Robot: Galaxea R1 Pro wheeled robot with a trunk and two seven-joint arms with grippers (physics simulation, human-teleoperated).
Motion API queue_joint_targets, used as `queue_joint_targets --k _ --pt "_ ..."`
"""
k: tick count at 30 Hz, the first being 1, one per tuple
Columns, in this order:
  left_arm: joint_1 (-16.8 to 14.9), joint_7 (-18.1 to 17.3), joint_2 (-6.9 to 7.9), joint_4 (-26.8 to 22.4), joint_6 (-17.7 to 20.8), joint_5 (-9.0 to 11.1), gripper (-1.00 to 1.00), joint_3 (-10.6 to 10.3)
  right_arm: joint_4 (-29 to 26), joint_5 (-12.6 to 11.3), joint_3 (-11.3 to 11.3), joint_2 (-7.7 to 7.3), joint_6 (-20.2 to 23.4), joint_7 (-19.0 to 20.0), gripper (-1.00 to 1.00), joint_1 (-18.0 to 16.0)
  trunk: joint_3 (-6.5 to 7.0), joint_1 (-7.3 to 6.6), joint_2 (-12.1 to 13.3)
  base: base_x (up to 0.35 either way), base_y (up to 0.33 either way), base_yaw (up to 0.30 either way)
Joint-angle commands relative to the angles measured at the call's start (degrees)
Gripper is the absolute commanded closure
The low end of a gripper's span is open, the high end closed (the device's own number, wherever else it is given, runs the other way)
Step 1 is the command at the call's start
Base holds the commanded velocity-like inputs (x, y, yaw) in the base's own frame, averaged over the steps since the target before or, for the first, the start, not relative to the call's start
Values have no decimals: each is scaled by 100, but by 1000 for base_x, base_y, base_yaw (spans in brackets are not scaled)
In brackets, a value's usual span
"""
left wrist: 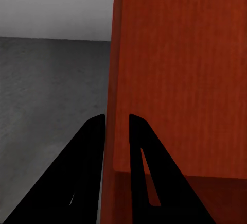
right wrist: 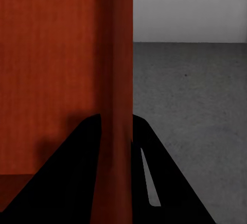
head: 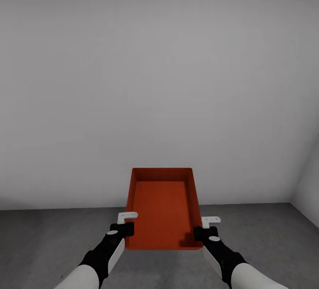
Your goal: Move the two storage containers from the living room to the garage. In the garage, place one container on the floor and stack the other container on top of it (either order is fine).
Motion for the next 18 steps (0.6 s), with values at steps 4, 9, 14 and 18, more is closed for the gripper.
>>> queue_joint_targets --k 4,9,14,18 --pt "-2 401 14 -32 -1 -100 100 188 3 -134 -27 -5 20 -2 100 -1 -2 2 -5 0 0 0" --pt "-2 401 14 -32 -1 -100 100 188 3 -134 -31 -9 45 3 100 -1 -3 2 -5 0 0 0" --pt "-2 401 14 -32 -1 -100 100 188 3 -134 -33 -11 47 6 100 -1 -31 2 -5 0 0 0" --pt "-2 401 15 -32 -1 -100 100 188 3 -134 -30 -12 38 7 100 -1 -65 2 -5 0 0 0"
